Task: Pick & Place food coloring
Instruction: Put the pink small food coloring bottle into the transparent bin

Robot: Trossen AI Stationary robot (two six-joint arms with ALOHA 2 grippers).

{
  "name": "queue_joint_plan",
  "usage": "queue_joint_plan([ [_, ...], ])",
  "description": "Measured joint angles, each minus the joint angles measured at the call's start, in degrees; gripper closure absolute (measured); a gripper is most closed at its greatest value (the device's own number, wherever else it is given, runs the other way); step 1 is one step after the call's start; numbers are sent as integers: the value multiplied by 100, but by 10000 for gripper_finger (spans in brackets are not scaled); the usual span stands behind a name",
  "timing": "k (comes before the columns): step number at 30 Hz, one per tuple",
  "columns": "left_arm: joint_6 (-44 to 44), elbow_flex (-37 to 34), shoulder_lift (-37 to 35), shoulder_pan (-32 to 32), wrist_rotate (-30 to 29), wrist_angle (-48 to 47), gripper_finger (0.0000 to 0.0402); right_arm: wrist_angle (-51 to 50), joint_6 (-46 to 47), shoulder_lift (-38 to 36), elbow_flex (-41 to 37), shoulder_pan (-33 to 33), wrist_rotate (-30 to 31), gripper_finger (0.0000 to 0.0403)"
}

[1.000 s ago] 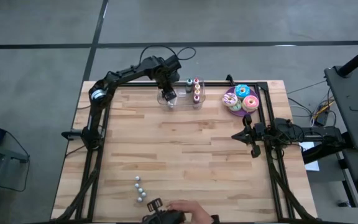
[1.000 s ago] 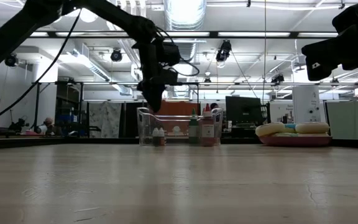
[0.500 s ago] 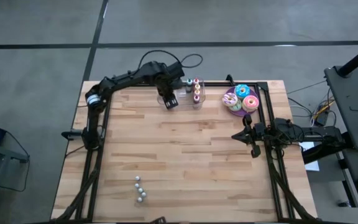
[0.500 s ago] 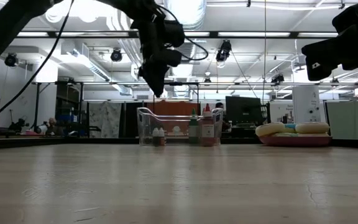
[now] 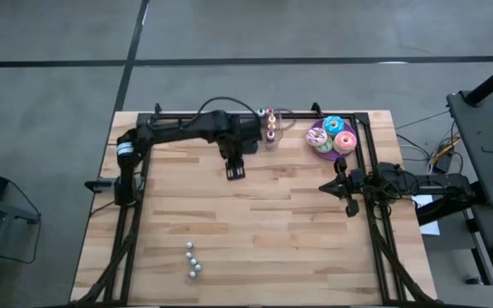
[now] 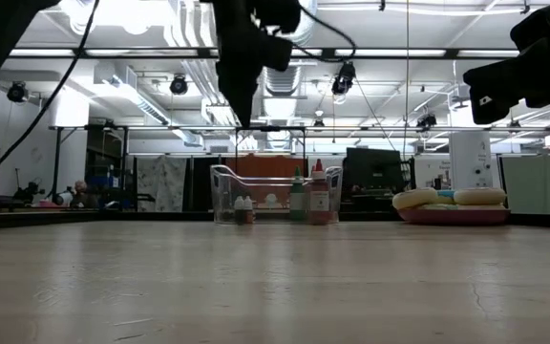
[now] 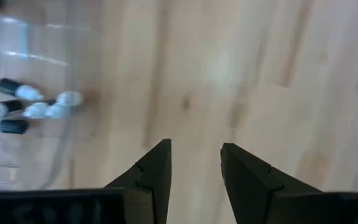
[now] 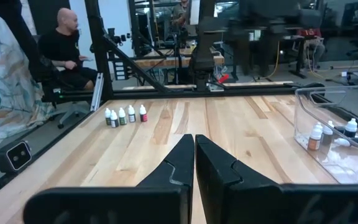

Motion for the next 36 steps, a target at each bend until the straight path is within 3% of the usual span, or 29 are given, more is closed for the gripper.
queue_joint_plan([
  [15,-156,0,-113,-1870,-1,-313,291,0,0,0,0,-1,0,394],
  [36,-1001,-44,-131,-3771,-14,-381,291,0,0,0,0,-1,-2,394],
])
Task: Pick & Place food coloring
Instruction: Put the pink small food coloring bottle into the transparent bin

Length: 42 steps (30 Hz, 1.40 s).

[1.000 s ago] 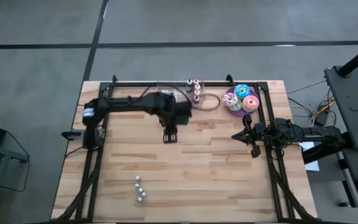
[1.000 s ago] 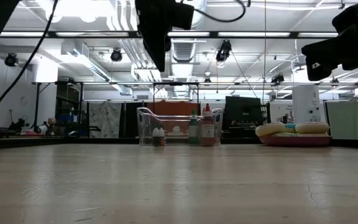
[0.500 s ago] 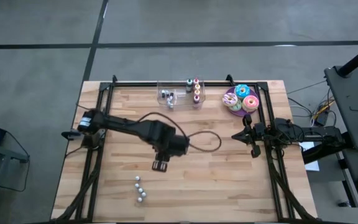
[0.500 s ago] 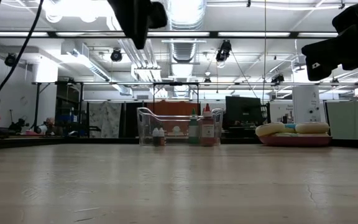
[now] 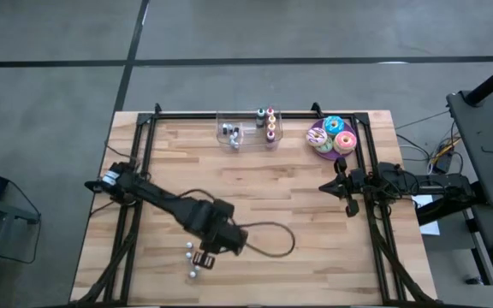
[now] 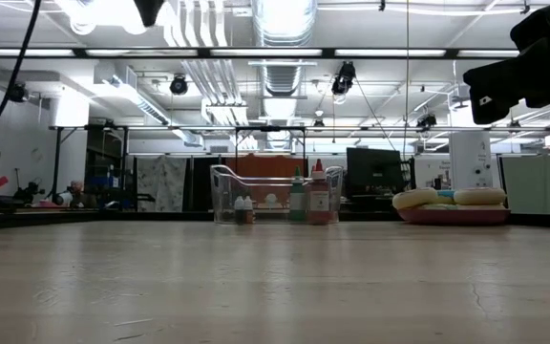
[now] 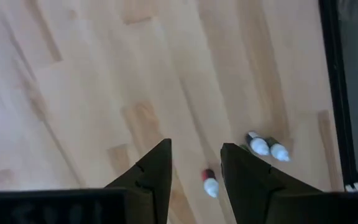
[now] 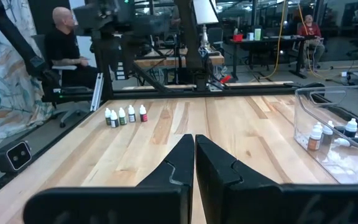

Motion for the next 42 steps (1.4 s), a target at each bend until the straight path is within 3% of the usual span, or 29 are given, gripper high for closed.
queue_joint_plan([
  [7,-207,-750,-283,-368,-11,273,291,0,0,0,0,1,0,394],
  [27,-462,-4394,-2138,-648,-4,2601,291,0,0,4,0,0,0,394],
  [35,-525,-5130,-2234,-804,-1,2969,291,0,0,4,0,1,0,394],
  [42,-633,-5209,-2234,-890,11,3227,291,0,0,2,0,-1,0,394],
])
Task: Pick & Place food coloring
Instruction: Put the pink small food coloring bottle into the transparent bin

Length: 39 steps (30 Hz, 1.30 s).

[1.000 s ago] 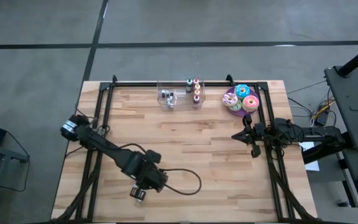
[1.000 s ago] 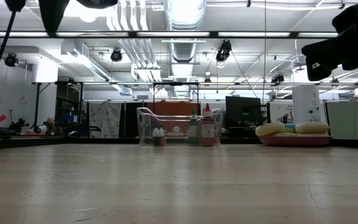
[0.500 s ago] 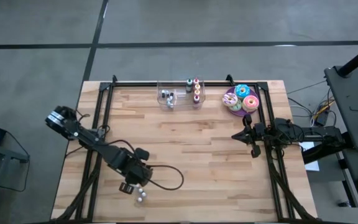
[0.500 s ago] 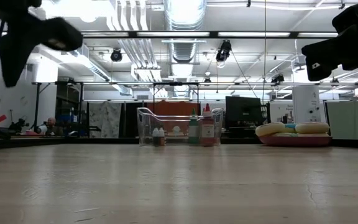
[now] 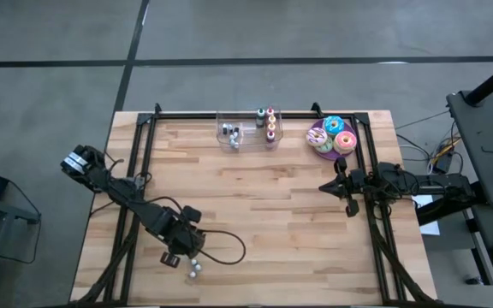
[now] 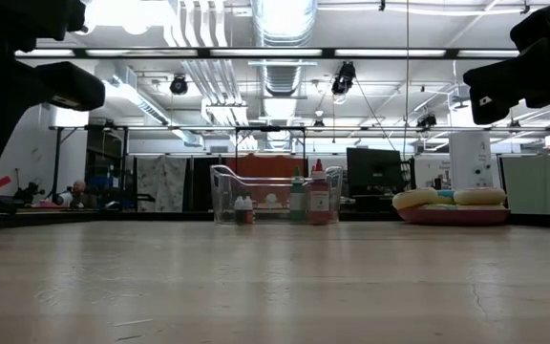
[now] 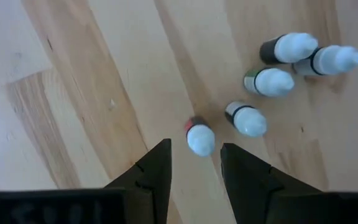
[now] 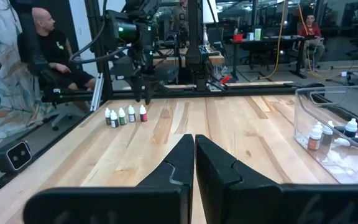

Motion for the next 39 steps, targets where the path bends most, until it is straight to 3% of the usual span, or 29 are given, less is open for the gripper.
queue_joint_plan([
  [39,-247,-470,153,-116,-81,730,291,0,0,-2,0,1,2,394],
])
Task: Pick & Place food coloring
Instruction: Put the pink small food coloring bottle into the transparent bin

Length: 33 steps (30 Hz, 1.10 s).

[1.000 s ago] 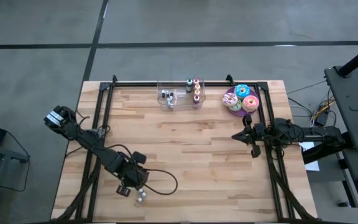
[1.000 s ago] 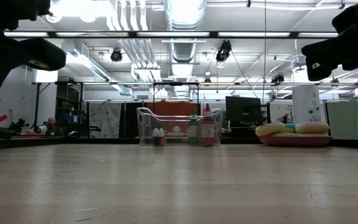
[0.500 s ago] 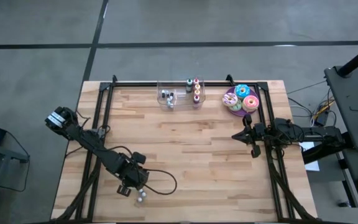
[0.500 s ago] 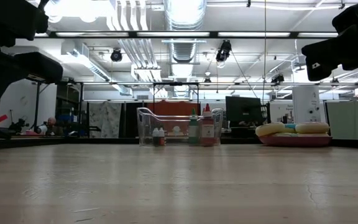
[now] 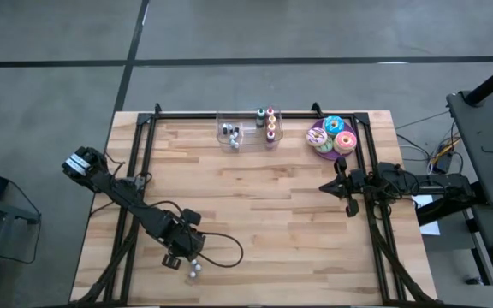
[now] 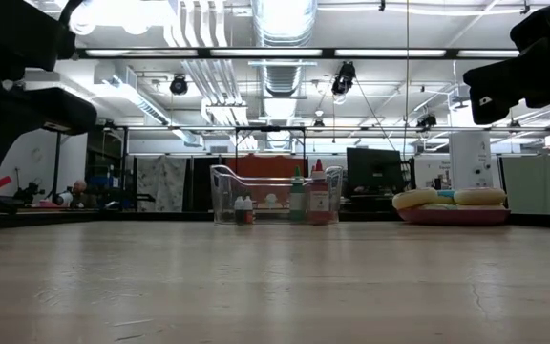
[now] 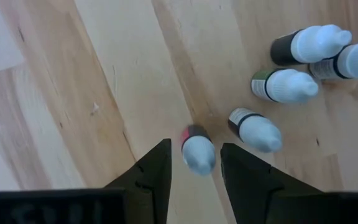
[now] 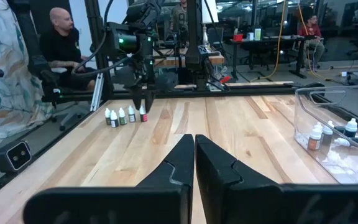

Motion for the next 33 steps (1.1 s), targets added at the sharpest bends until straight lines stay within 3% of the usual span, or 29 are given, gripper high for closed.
queue_joint_plan([
  [13,-39,-87,4,4,20,156,294,0,0,0,-1,-2,-2,394],
  [24,-47,-73,4,4,68,146,368,0,0,0,0,-1,0,394],
  [33,-68,328,0,368,246,-362,370,0,0,0,-1,0,0,394],
])
